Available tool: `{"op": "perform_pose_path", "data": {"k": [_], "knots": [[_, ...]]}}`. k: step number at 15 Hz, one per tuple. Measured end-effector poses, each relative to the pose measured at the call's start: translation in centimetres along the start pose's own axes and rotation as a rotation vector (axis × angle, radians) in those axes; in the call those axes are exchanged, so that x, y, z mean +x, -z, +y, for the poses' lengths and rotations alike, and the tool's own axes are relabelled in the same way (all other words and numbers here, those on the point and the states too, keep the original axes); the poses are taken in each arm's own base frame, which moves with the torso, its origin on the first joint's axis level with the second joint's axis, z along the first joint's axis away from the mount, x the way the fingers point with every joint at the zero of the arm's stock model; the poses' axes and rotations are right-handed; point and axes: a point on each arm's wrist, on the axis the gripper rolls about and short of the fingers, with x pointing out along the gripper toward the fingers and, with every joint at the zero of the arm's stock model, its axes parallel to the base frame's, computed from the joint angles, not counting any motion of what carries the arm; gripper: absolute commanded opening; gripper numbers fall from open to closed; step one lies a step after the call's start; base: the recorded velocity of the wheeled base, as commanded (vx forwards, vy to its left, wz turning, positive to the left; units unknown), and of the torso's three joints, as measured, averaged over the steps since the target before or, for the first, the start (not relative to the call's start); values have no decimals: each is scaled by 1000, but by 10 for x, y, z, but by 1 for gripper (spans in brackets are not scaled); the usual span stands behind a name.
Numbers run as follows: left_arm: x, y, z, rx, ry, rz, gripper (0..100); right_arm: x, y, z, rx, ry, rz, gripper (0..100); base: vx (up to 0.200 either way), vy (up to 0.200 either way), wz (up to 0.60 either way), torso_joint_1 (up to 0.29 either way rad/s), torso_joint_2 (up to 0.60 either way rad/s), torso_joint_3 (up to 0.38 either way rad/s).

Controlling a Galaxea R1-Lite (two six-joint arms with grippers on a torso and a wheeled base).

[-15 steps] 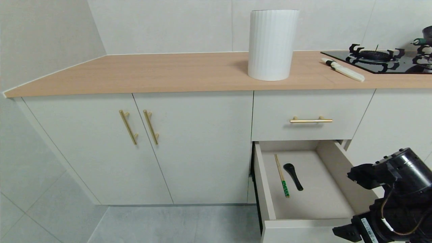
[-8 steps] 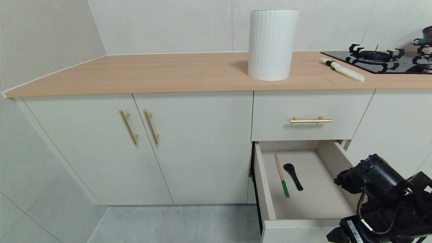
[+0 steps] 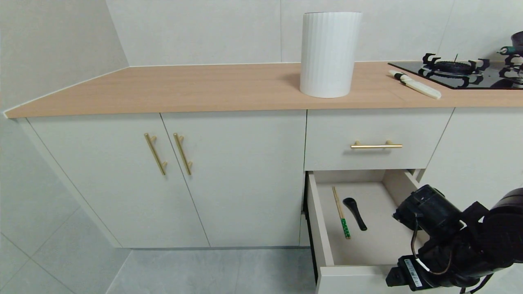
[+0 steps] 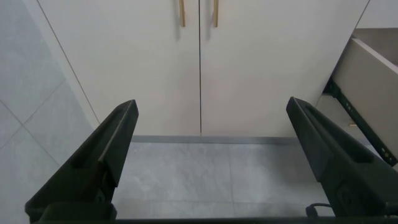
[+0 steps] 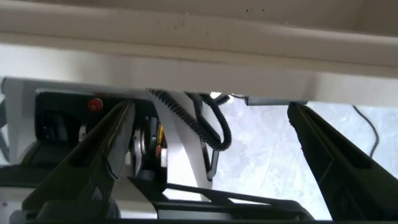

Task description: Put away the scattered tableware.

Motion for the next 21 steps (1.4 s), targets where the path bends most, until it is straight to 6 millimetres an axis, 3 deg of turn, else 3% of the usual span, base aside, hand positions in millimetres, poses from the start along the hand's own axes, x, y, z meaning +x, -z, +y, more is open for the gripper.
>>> {"op": "perform_pose_path", "data": {"k": [14,17,21], "knots": [[0,0,0,0,0,0,100,27,-25,-3,94,60,-181,100,0,0,0,0,0,0],[0,0,0,0,0,0,100,32,-40,-4,80,61,-205,100,0,0,0,0,0,0],[0,0,0,0,0,0,100,45,-76,-6,95,73,-246,100,0,0,0,0,0,0]]}}
